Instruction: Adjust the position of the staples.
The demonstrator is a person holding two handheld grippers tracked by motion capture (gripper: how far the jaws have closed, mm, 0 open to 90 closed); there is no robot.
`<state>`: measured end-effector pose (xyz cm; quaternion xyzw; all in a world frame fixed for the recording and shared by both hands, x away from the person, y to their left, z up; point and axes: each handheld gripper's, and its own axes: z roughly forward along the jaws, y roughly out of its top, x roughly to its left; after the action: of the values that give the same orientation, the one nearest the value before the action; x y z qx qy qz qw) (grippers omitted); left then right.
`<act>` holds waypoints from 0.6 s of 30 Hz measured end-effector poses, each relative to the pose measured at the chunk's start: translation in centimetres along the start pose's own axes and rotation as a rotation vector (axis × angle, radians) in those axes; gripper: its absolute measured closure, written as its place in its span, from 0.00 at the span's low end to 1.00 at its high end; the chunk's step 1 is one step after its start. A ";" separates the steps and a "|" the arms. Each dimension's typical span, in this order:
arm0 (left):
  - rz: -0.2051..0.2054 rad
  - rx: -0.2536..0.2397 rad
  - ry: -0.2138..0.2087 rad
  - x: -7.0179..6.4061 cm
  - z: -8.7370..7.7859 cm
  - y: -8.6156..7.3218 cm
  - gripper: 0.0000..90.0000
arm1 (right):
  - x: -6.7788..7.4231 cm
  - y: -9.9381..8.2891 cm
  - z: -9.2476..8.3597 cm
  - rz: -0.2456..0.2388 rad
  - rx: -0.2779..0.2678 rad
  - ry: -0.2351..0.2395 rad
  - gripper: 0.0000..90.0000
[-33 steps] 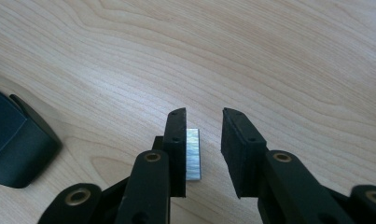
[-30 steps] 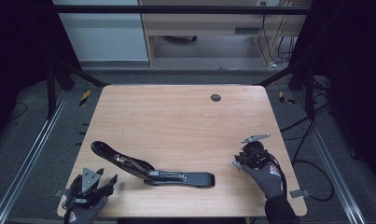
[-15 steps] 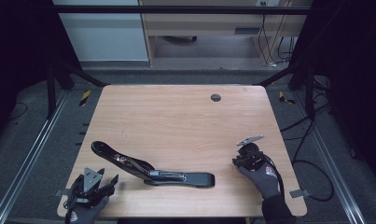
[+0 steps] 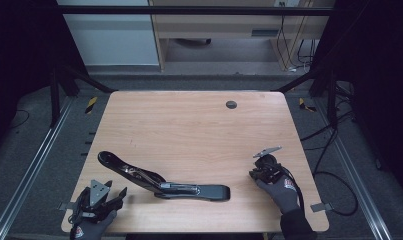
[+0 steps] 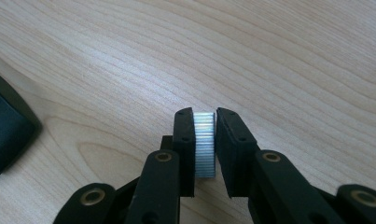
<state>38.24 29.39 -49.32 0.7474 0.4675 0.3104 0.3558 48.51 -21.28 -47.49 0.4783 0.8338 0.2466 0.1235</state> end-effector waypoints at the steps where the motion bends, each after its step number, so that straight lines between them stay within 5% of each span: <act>1: 0.002 0.001 0.000 0.0 0.0 0.0 0.45 | 0.0 0.0 0.0 -0.006 0.004 -0.003 0.86; 7: 0.002 0.002 -0.001 0.0 0.0 0.0 0.45 | 0.1 0.0 0.0 -0.013 0.004 -0.013 0.87; 11: 0.003 0.002 0.000 0.0 0.0 0.0 0.45 | 0.1 -0.1 -0.8 -0.024 -0.044 0.017 0.87; 18: 0.002 0.003 0.001 0.0 0.0 0.0 0.45 | 0.9 0.5 -2.8 -0.122 -0.136 0.056 0.87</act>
<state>38.27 29.34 -49.34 0.7482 0.4674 0.3103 0.3542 47.18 -21.12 -44.77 0.4100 0.8458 0.3081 0.1472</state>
